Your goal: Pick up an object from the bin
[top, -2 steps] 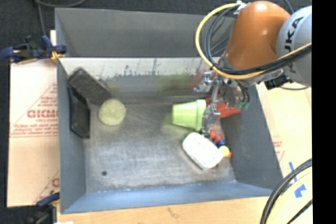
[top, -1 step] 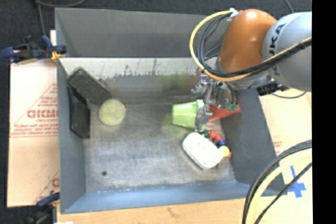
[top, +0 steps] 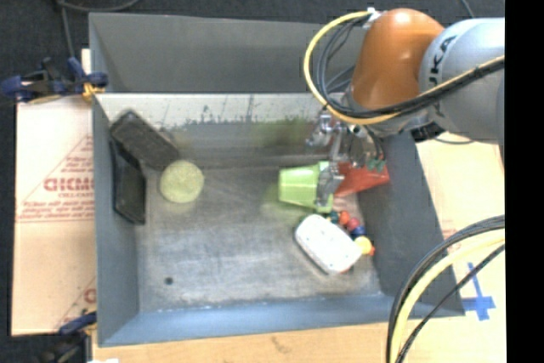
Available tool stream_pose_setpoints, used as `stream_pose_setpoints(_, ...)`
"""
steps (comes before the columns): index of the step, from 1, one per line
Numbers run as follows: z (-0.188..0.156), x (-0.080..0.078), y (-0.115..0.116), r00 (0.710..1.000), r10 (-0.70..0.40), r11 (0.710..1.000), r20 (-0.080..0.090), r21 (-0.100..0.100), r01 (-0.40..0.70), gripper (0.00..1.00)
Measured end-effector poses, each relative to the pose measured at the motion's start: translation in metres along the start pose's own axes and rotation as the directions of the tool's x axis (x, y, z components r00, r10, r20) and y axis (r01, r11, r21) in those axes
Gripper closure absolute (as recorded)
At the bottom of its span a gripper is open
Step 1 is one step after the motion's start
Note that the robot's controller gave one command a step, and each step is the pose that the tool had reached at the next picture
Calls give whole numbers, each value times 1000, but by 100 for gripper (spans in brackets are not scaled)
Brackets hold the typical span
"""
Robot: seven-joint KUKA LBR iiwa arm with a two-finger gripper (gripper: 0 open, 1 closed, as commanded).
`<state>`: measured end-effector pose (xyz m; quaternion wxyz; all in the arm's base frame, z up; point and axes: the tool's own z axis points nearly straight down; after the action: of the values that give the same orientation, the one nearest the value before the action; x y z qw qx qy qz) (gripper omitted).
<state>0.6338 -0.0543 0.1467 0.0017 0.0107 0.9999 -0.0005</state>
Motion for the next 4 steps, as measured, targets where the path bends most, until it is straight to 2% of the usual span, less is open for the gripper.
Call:
stream_pose_setpoints(1,11,6,1,989,145,989,1,-2,-145,0)
stream_pose_setpoints(2,70,3,9,1000,0,1000,6,-3,0,0)
stream_pose_setpoints(3,63,4,7,1000,-1,1000,9,-1,1,100)
stream_pose_setpoints(4,63,4,7,1000,-2,1000,9,-1,2,100)
